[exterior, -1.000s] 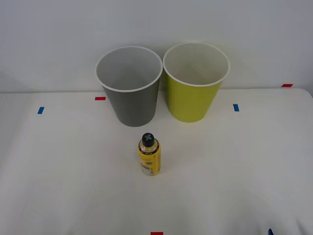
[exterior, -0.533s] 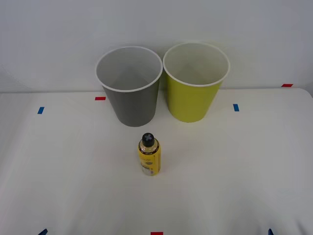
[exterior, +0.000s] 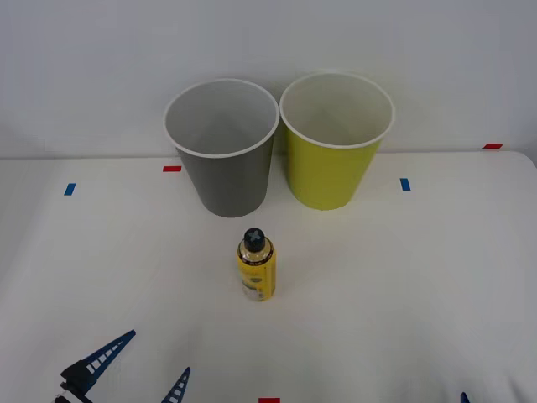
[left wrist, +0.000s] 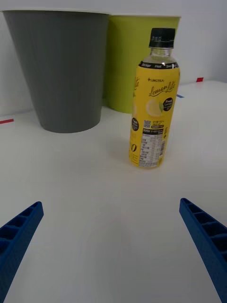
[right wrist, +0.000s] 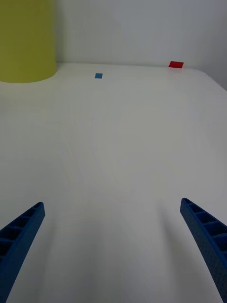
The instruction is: Put cans in the gray bin and PET bottles in the light green bin.
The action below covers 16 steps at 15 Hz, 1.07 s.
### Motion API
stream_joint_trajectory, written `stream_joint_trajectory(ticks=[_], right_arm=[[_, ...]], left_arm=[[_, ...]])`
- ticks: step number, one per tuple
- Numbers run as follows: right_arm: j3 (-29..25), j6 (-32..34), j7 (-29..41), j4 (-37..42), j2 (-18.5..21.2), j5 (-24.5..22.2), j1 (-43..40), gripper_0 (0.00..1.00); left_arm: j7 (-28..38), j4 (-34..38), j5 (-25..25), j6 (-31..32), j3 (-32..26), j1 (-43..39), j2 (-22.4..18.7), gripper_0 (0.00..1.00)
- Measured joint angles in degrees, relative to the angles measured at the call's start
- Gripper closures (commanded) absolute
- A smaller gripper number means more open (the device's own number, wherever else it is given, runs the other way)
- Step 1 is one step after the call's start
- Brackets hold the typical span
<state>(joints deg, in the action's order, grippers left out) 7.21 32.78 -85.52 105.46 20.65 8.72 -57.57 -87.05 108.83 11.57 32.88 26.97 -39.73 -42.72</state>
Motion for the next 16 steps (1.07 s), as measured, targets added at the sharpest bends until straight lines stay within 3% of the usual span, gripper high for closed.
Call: stream_joint_trajectory(ticks=[5,16], right_arm=[[0.0,0.0,0.0,0.0,0.0,0.0,0.0,0.00],[0.0,0.0,0.0,0.0,0.0,0.0,0.0,0.00]], left_arm=[[-0.8,0.0,1.1,-7.4,2.9,9.0,2.7,0.00],[-0.2,-0.1,3.8,-18.0,8.5,24.8,3.5,0.00]])
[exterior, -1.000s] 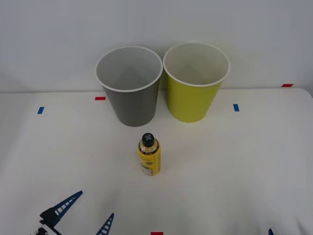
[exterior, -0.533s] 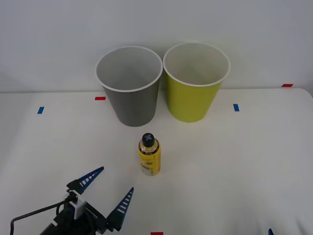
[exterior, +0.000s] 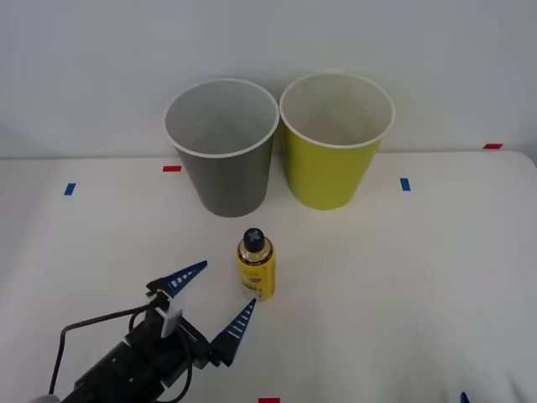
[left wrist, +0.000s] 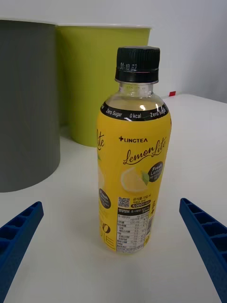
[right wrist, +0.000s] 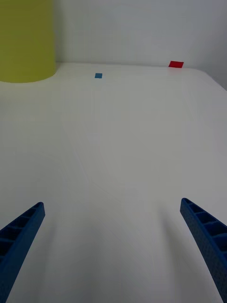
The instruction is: Put cans in the gray bin and PET bottles in the light green bin.
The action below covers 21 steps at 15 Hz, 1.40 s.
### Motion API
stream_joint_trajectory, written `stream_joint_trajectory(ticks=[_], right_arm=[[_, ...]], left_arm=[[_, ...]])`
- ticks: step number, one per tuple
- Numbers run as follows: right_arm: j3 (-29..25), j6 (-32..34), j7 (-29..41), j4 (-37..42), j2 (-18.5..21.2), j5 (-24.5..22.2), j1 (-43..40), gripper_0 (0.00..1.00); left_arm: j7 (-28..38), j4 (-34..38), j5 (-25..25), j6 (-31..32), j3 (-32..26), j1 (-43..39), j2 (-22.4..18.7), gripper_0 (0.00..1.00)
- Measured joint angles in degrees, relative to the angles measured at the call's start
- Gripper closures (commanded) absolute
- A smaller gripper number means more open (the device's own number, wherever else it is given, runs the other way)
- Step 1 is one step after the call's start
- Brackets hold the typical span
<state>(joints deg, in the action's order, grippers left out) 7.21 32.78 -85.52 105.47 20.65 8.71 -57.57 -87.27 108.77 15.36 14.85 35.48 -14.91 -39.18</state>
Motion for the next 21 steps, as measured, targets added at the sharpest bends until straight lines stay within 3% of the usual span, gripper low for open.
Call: stream_joint_trajectory(ticks=[20,21], right_arm=[[0.0,0.0,0.0,0.0,0.0,0.0,0.0,0.00],[0.0,0.0,0.0,0.0,0.0,0.0,0.0,0.00]], left_arm=[[1.6,-0.4,0.5,-14.0,0.8,10.7,8.5,0.00],[1.7,-0.4,0.5,-14.0,0.8,10.9,8.7,0.09]])
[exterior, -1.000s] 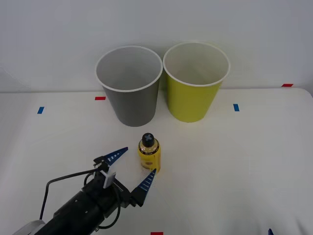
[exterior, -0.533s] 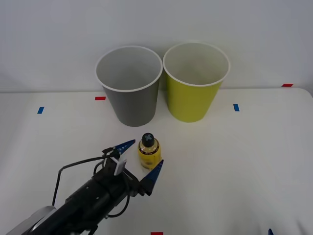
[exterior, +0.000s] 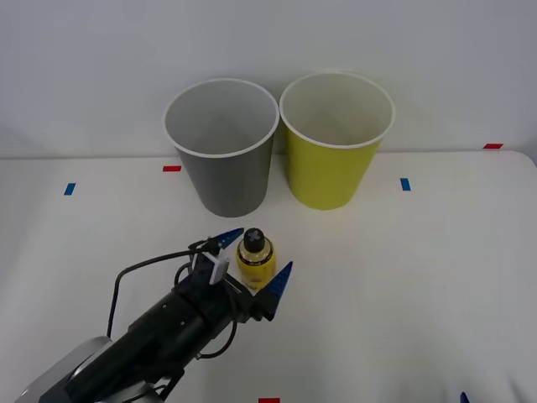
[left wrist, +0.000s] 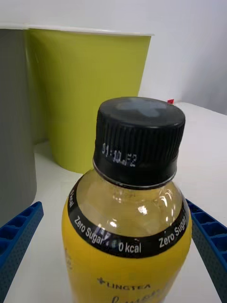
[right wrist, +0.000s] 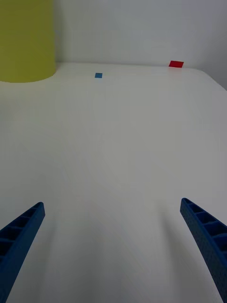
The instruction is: Put cans in the gray bin and PET bottles in the light green bin.
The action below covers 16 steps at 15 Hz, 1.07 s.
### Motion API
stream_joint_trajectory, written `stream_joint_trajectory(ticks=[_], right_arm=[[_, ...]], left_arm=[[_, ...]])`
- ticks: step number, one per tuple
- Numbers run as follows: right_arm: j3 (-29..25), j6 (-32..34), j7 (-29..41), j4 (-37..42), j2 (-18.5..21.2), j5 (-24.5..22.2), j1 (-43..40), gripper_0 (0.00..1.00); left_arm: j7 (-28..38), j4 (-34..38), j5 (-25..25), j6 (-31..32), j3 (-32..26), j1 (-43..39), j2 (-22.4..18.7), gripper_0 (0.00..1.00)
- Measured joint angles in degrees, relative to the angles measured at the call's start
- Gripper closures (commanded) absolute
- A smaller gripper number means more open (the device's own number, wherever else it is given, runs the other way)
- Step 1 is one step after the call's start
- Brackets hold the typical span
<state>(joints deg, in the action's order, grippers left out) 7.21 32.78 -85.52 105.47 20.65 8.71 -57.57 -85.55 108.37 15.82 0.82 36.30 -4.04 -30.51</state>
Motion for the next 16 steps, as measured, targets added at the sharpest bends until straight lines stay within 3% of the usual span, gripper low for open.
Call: stream_joint_trajectory(ticks=[1,4,7,9,14,16], right_arm=[[0.0,0.0,0.0,0.0,0.0,0.0,0.0,0.00],[0.0,0.0,0.0,0.0,0.0,0.0,0.0,0.00],[0.0,0.0,0.0,0.0,0.0,0.0,0.0,0.00],[0.0,0.0,0.0,0.0,0.0,0.0,0.0,0.00],[0.0,0.0,0.0,0.0,0.0,0.0,0.0,0.00],[0.0,0.0,0.0,0.0,0.0,0.0,0.0,0.00]], left_arm=[[0.2,0.0,0.0,0.0,0.0,0.0,0.1,0.24],[0.5,0.0,0.0,0.0,0.0,0.0,-0.2,0.31],[0.7,0.0,0.0,0.0,0.0,0.0,-0.4,0.66],[0.7,0.0,0.0,0.0,0.0,0.0,-0.6,0.98],[0.6,0.1,-0.5,-0.2,0.1,0.1,-1.0,1.00],[0.7,1.5,-0.4,-3.2,-0.3,0.5,-1.7,1.00]])
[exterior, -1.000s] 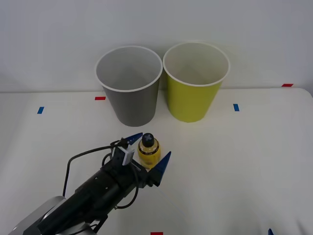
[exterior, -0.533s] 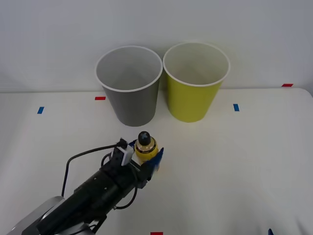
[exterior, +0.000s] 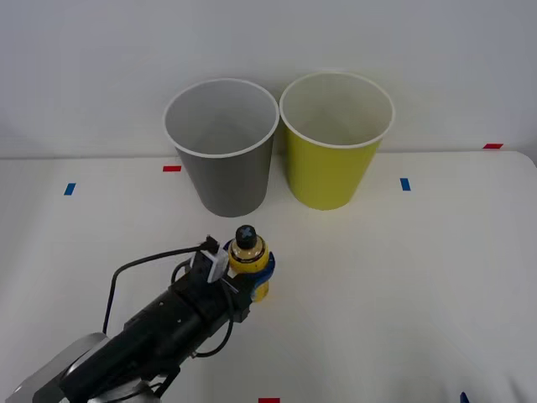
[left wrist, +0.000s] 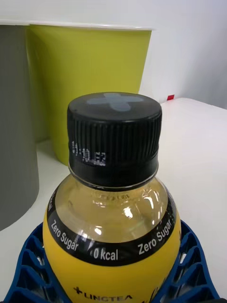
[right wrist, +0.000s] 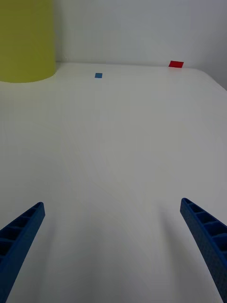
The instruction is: Put cans in the gray bin and PET bottles in the light green bin.
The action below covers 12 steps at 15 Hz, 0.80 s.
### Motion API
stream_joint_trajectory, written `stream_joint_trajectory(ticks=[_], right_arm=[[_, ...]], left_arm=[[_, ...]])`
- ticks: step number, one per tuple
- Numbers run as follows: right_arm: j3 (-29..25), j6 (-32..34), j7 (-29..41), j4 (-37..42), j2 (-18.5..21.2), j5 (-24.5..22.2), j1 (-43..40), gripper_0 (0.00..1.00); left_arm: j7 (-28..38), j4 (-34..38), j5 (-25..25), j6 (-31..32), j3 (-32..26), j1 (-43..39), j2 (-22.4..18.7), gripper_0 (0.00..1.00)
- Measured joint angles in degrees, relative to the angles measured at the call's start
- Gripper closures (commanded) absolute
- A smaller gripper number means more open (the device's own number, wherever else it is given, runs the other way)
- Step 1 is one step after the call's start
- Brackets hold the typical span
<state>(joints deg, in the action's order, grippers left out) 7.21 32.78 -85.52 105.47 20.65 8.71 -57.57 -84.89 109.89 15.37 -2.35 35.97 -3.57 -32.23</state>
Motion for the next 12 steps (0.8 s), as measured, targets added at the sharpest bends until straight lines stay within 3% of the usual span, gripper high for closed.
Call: stream_joint_trajectory(ticks=[7,12], right_arm=[[0.0,0.0,0.0,0.0,0.0,0.0,0.0,0.00],[0.0,0.0,0.0,0.0,0.0,0.0,0.0,0.00]], left_arm=[[0.9,24.7,1.7,-39.0,-8.8,0.3,-3.6,1.00],[-1.1,37.1,11.8,-65.2,-23.4,2.3,1.3,1.00]])
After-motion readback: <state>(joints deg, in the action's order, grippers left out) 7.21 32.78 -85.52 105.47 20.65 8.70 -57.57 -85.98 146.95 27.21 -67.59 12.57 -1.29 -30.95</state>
